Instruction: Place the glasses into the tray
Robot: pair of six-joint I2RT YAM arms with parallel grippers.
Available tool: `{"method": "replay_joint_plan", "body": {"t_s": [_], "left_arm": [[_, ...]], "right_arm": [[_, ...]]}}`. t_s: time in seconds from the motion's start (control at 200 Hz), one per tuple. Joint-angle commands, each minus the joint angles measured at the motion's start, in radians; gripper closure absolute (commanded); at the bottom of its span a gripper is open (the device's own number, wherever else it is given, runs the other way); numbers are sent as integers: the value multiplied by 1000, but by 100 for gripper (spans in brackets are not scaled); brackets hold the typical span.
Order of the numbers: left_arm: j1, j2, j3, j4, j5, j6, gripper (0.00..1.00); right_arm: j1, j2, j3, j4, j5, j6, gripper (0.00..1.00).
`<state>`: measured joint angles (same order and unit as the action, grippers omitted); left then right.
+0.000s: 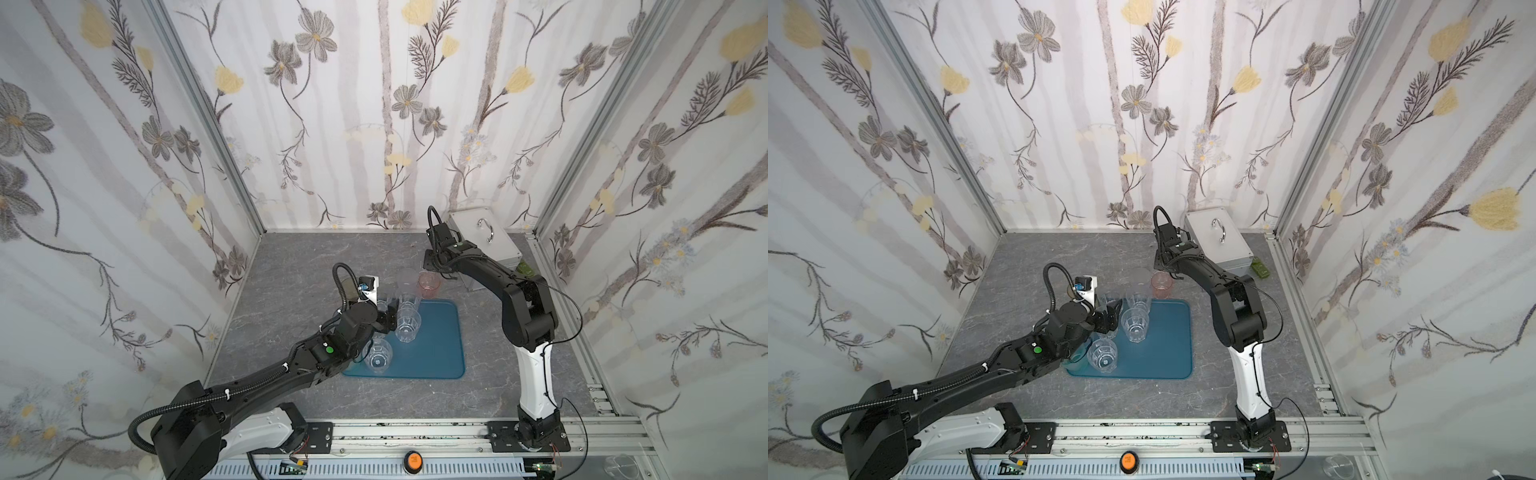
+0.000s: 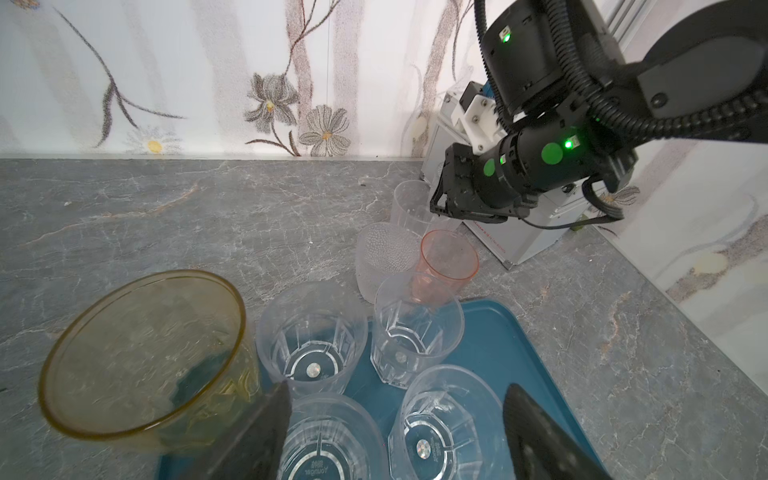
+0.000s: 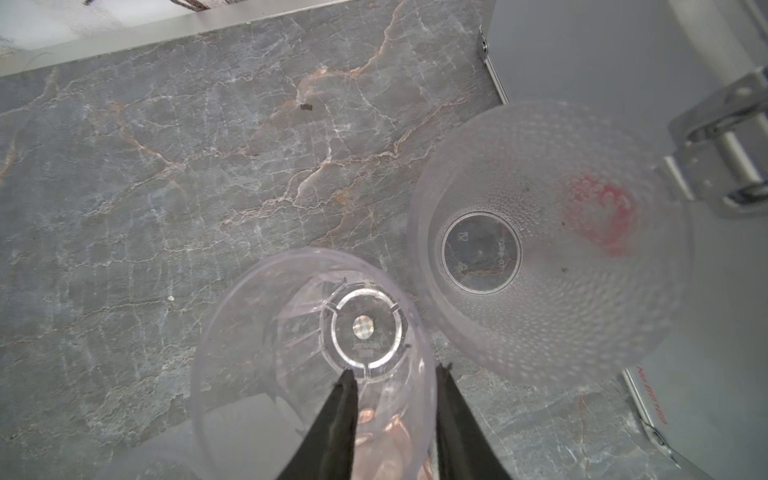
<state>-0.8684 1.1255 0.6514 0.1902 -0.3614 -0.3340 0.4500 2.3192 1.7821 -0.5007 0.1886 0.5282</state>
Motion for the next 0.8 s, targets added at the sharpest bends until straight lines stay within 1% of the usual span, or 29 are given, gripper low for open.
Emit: {"method": "replay_joint_plan", "body": {"t_s": [0.0, 0.155, 0.235, 0.4, 0.63, 0.7, 0.795], "left_arm": [[0, -1, -3, 25, -1, -17, 17], [1, 7, -1, 25, 6, -15, 17], [0, 0, -6, 25, 4, -25, 18], [1, 22, 8, 25, 5, -12, 17], [0, 33, 33, 25, 9, -12, 17], [1, 27, 31, 25, 3, -11, 17], [0, 5, 22, 25, -11, -13, 17]], "right_arm": [[-3, 15, 17, 12, 7, 13, 78], [-8, 14, 23, 5, -2, 18, 90], [-3, -15, 15, 1, 9, 16, 94], [11, -106, 1, -2, 17, 1, 97], [45, -250, -53, -6, -12, -7, 98], [53, -301, -90, -6, -46, -7, 98], [64, -397, -178, 12, -126, -11, 98]]}}
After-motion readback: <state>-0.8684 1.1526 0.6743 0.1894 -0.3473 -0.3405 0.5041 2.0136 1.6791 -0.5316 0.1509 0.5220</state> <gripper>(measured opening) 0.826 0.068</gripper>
